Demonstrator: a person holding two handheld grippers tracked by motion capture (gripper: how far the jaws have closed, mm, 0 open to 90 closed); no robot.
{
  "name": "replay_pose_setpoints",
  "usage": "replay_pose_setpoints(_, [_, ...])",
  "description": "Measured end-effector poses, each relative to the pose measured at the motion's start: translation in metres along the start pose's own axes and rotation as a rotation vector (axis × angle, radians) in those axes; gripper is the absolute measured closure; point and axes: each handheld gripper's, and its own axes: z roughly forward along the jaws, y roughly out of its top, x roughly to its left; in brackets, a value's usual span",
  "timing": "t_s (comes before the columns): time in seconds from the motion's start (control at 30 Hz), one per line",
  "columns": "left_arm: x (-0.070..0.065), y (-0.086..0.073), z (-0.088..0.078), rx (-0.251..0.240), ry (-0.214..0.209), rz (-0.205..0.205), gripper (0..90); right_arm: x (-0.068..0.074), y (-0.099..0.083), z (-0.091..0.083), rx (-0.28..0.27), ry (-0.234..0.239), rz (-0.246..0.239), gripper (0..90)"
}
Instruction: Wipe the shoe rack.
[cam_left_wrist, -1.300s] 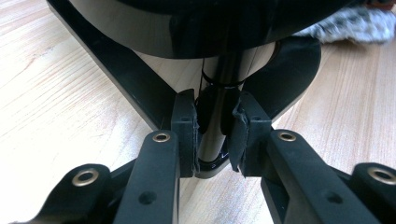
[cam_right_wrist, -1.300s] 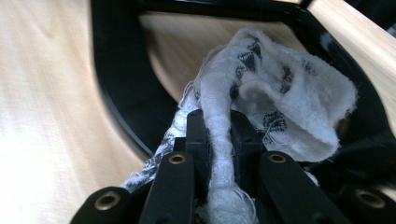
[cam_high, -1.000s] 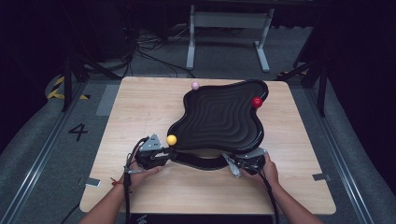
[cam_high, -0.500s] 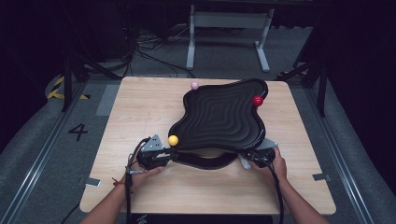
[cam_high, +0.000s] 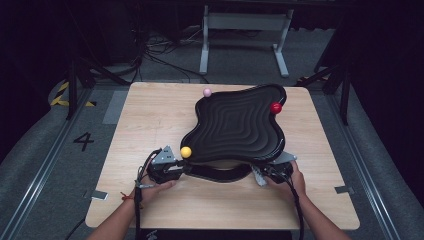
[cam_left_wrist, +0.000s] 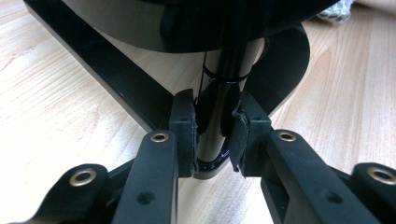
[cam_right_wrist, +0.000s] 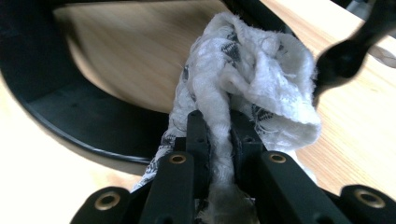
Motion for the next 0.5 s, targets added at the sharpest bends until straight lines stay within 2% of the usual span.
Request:
replay_pose_setpoints(0.23, [-0.003,-0.001,0.002,-0.003,-0.007,0.002,73.2,0.017,0.004,-0.001,0.0,0.04,-0.046,80.6])
replay_pose_setpoints(0.37, [-0.005,0.0,0.004,-0.005,-0.006,0.013,73.4,0.034,0.009,0.003,0.008,0.066,-0.101,80.8])
replay_pose_setpoints(0.5, [-0.006,0.001,0.005,0.002,-0.005,0.014,73.4,0.047,0.015,0.007,0.012,0.093,-0.116,80.8])
